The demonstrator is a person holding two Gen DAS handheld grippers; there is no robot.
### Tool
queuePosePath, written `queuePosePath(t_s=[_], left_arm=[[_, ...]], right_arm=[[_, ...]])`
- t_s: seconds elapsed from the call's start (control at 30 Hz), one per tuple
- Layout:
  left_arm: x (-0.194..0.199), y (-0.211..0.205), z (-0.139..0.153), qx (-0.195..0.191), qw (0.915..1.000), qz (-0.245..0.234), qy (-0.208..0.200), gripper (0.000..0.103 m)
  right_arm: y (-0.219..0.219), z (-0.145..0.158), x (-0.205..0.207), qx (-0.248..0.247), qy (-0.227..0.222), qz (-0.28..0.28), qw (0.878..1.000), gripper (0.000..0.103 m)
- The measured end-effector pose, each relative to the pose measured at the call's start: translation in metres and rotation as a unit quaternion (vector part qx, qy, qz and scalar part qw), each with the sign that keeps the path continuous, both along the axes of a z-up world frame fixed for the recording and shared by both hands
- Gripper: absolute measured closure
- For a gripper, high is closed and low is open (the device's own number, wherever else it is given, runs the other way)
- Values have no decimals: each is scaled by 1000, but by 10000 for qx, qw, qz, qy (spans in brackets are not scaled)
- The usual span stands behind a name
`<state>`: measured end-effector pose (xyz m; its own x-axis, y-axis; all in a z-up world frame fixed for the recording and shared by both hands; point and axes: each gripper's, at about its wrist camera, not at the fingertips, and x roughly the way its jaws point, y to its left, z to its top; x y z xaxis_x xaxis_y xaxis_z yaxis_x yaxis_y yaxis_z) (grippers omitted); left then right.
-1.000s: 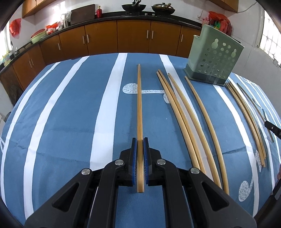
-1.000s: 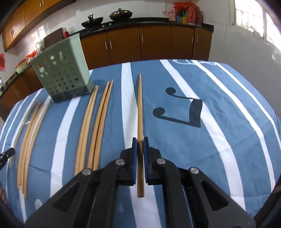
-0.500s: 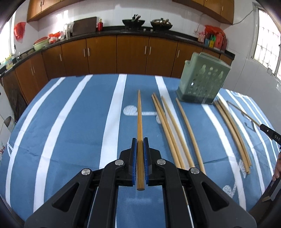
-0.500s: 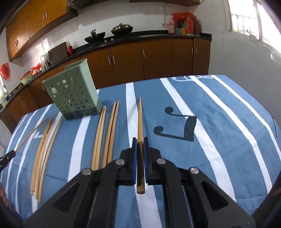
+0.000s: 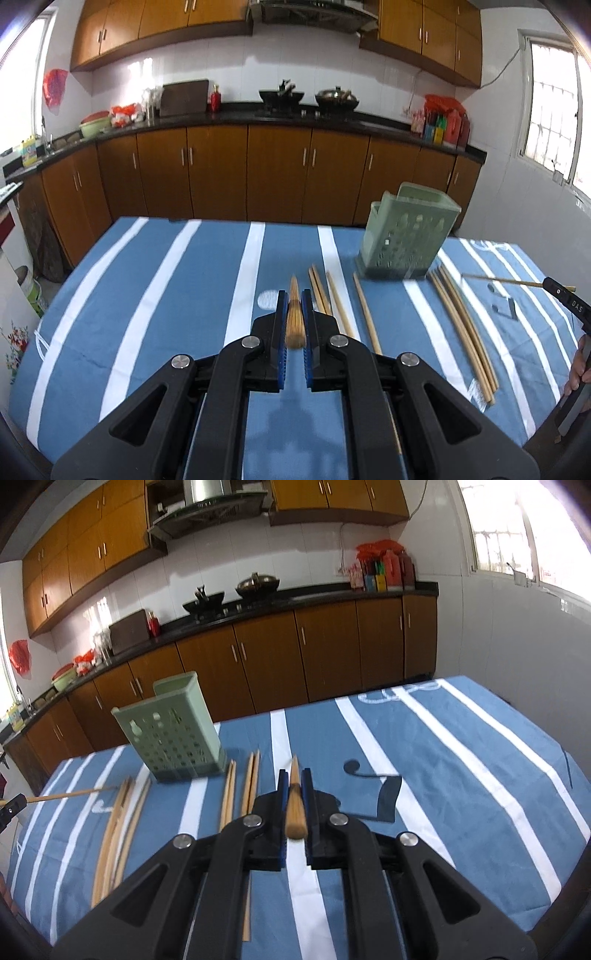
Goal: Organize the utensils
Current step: 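Carry the left tool's chopstick over the green holder while the right tool follows, then open the left tool over the holder while the right tool releases its chopstick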
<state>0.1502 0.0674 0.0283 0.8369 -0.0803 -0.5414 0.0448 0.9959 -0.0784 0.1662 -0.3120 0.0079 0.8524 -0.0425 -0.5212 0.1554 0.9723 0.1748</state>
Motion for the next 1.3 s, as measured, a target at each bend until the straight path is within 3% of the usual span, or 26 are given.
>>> queuePosePath(t_s=[0.4,0.63,0.83,1.0,1.2,1.3], left_arm=[[13,-2,45,132,9984,110,-531,96],[25,-1,94,-64,9952,106,-966,96],[38,-25,148,-466,9858,-119,-1608,96],[55,-45,162,-849,9789,-257,-1842,96],[82,-63,142,-1034,9762,-167,-1898,96],[100,-69,127,-1066,9797,-193,-1685,96]], right_arm=[[7,55,12,-224,-609,155,9978,95],[7,129,20,-24,-1263,337,9914,95],[16,179,31,359,-1940,552,9788,95],[28,184,55,513,-2079,692,9744,95],[40,161,89,416,-1854,736,9790,95],[46,149,102,380,-1694,782,9817,95]])
